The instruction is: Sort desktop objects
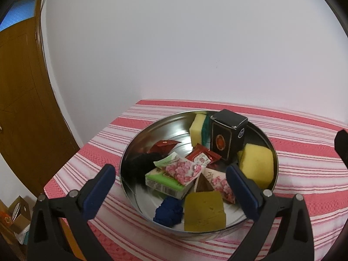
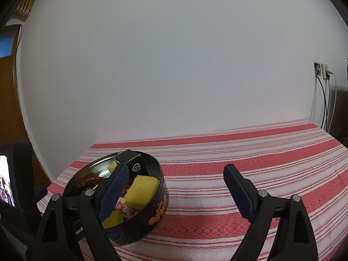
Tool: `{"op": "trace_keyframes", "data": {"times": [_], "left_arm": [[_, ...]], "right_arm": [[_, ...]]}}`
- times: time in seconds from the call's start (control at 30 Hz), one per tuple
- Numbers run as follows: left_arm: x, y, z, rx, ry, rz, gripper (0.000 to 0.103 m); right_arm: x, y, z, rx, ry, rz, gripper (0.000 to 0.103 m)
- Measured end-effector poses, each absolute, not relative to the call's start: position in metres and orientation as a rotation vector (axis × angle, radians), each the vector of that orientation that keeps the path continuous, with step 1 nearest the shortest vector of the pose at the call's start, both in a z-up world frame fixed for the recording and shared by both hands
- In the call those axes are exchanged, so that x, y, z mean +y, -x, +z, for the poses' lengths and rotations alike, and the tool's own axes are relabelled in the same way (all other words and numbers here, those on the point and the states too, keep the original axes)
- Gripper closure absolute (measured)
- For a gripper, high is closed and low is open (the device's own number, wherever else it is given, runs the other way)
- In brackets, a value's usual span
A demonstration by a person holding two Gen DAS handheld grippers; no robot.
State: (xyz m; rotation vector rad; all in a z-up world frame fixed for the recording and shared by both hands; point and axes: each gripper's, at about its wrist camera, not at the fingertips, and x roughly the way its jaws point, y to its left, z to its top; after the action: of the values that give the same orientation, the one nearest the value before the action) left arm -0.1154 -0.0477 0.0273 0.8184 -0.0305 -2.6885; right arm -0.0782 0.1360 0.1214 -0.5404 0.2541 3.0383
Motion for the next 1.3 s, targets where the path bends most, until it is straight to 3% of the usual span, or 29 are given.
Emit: {"op": "trace_keyframes", "data": {"times": [0.43,1.3], "left_arm": [[-0.041,0.11,0.03,-0.069,-0.778,-2.7,0.0],[-0.05,0.115,0.022,0.043,-0.836,-2.72,0.0]], "right_arm": [[0.135,0.073,0.122,0.257,0.509,3.037,0.012],[0.14,0.066,0.12,0.252,0.486,3.034,0.012]]}}
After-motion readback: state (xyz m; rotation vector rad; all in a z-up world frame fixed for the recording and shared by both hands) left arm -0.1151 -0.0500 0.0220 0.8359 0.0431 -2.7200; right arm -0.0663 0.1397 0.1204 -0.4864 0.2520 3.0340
